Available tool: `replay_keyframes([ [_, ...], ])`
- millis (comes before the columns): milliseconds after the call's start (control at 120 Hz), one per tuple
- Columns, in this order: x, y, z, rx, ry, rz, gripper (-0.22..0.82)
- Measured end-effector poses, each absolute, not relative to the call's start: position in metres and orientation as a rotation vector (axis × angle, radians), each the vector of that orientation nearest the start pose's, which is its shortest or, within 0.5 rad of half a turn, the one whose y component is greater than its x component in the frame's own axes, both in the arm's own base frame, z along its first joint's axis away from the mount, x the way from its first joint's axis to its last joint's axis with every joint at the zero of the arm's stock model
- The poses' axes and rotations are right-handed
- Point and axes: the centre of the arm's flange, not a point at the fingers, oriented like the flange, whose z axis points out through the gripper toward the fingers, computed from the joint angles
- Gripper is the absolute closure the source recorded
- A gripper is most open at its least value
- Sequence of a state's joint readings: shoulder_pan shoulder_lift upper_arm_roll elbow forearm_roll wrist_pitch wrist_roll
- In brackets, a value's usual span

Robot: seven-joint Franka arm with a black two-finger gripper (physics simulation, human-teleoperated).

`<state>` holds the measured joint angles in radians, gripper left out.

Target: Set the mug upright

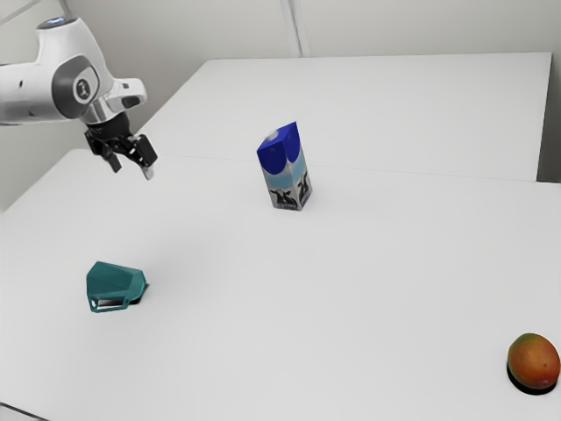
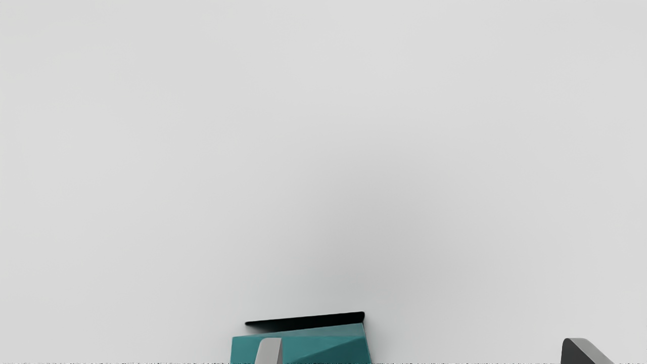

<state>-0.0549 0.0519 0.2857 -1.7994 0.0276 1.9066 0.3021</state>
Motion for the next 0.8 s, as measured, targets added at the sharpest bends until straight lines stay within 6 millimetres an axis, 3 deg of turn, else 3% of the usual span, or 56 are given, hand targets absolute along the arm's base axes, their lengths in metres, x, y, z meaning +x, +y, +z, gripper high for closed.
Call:
replay_keyframes([
  [250, 0.554, 0.159, 0.501, -3.121, 0.052, -0.034, 0.00],
  [367, 0.550, 0.187, 0.488, -3.164, -0.015, -0.023, 0.00],
  [542, 0.538, 0.241, 0.457, -3.237, -0.129, 0.007, 0.00],
  [650, 0.539, 0.260, 0.427, -3.298, -0.133, 0.066, 0.00],
  [800, 0.524, 0.291, 0.396, -3.378, -0.148, 0.147, 0.00],
])
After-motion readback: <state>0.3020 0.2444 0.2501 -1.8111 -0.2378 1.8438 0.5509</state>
